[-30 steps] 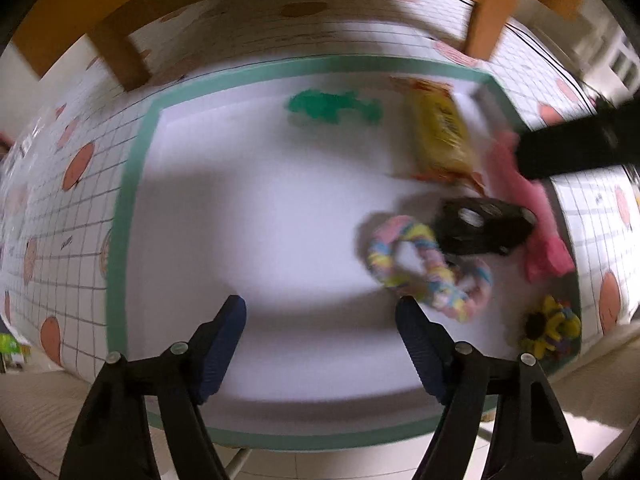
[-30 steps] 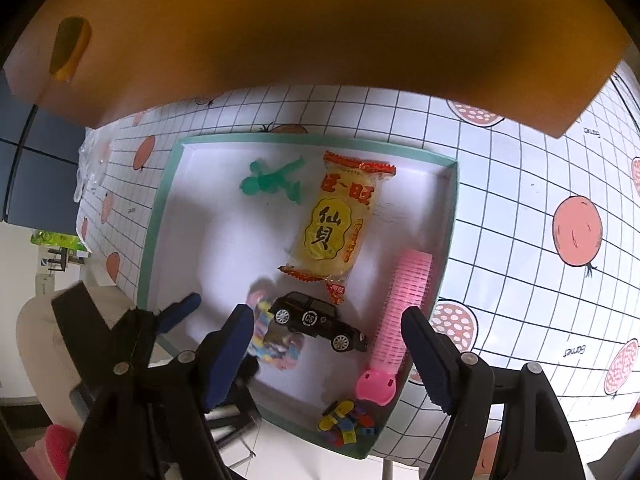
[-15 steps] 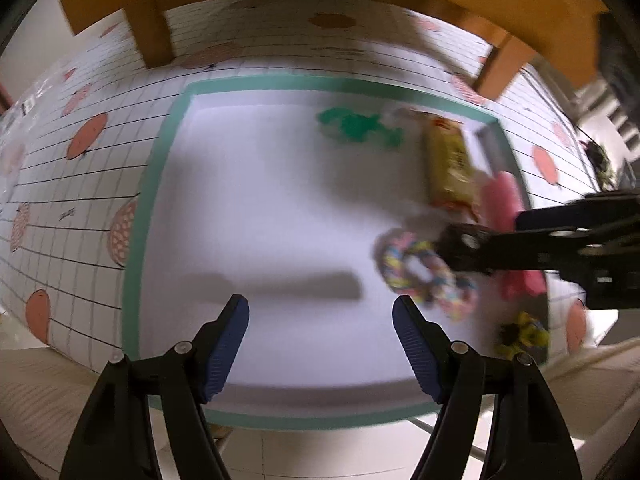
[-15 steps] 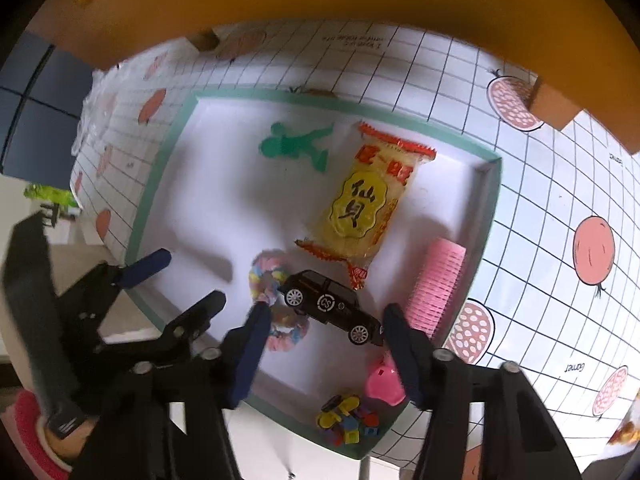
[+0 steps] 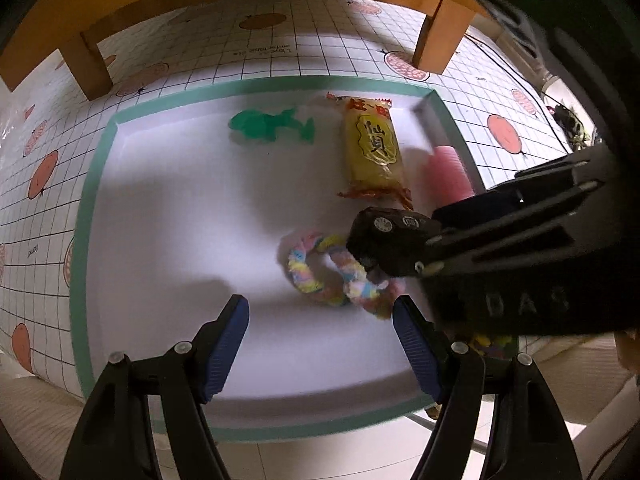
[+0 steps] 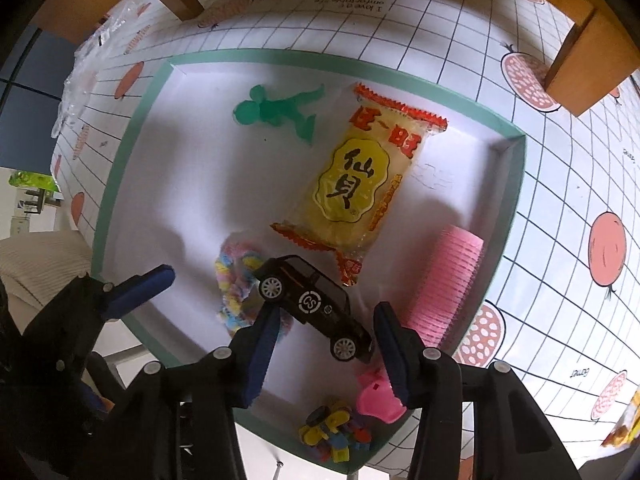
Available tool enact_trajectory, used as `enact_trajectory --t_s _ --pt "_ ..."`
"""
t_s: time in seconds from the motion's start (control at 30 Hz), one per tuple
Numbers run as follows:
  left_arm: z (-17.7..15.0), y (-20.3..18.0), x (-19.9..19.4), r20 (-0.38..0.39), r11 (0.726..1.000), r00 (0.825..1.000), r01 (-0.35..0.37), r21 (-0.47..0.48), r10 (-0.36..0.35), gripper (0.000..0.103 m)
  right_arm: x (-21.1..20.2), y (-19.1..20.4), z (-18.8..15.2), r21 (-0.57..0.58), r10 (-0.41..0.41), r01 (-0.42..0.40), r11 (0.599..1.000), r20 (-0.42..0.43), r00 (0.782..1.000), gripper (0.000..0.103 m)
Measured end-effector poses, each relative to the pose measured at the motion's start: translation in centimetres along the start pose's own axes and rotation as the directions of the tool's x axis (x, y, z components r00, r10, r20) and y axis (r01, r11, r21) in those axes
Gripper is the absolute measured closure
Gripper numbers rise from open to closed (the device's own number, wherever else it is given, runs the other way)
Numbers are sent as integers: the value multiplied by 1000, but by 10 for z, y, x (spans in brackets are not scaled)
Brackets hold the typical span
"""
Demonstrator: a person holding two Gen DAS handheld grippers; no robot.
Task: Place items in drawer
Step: 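Grasp the black toy car with the right tool while the left tool nears the rainbow rope toy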
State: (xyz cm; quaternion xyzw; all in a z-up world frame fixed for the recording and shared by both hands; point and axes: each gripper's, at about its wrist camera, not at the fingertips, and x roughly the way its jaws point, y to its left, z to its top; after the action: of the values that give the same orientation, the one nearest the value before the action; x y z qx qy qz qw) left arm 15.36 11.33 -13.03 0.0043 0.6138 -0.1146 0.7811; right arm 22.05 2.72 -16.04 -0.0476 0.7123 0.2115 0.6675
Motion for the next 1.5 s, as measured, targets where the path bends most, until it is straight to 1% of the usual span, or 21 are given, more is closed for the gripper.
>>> enact_trajectory --t_s 0.1,0.17,0.27,0.37,0.4,0.43,0.53,0.67,0.77,0.9,0.93,1.0,1.07,1.27,1.4,1.47,1.5 --pt "3 -8 7 -6 1000 1000 -6 13 6 27 4 2 2 2 0 0 1000 2 1000 51" --pt "4 -7 8 -1 1000 1000 1 -4 -1 27 7 3 2 5 -1 1 1000 -2 1000 52" --pt "5 -5 9 1 1000 1000 -4 -21 4 27 9 3 4 16 8 -7 1000 0 1000 52" --pt "5 -5 11 10 1000 1000 -29 -5 29 27 10 2 7 20 11 -11 1000 0 1000 52" --pt "6 -5 13 7 999 999 -40 -3 40 28 10 1 8 21 12 -12 1000 -1 1000 52" --pt "4 -3 14 3 999 999 -51 -5 51 31 10 0 9 22 13 -13 1000 -1 1000 52" --pt "4 4 13 7 998 998 -59 -14 59 31 9 -3 10 24 15 -15 1000 -1 1000 52" --pt "3 19 11 10 996 997 -82 -45 83 32 4 -6 11 28 19 -19 999 -1 1000 52" --pt "2 35 8 11 991 996 -90 -94 92 32 3 -7 11 30 20 -20 999 -1 1000 52" --pt "3 50 2 24 988 998 -61 -142 65 32 2 -6 10 35 24 -24 999 0 1000 52" --pt "3 51 0 33 989 998 -51 -142 56 32 1 -7 11 39 29 -29 999 3 1000 52" --pt "5 48 -2 44 991 998 -37 -128 43 32 -2 -8 12 46 29 -30 999 13 1000 57" --pt "5 44 -2 50 993 998 -28 -112 34 32 -5 -12 13 56 45 -46 997 24 999 65" --pt "6 27 -1 47 999 999 -5 -45 7 32 -7 -10 13 36 49 -50 998 30 998 68" --pt "13 15 6 41 1000 999 -28 12 27 32 -9 -12 11 43 42 -43 998 24 999 69" --pt "17 12 8 52 999 998 -29 29 28 35 -10 -17 9 49 42 -43 998 22 999 69" --pt "19 9 9 55 999 998 -26 34 25 40 -11 -19 9 55 45 -46 997 21 999 69"
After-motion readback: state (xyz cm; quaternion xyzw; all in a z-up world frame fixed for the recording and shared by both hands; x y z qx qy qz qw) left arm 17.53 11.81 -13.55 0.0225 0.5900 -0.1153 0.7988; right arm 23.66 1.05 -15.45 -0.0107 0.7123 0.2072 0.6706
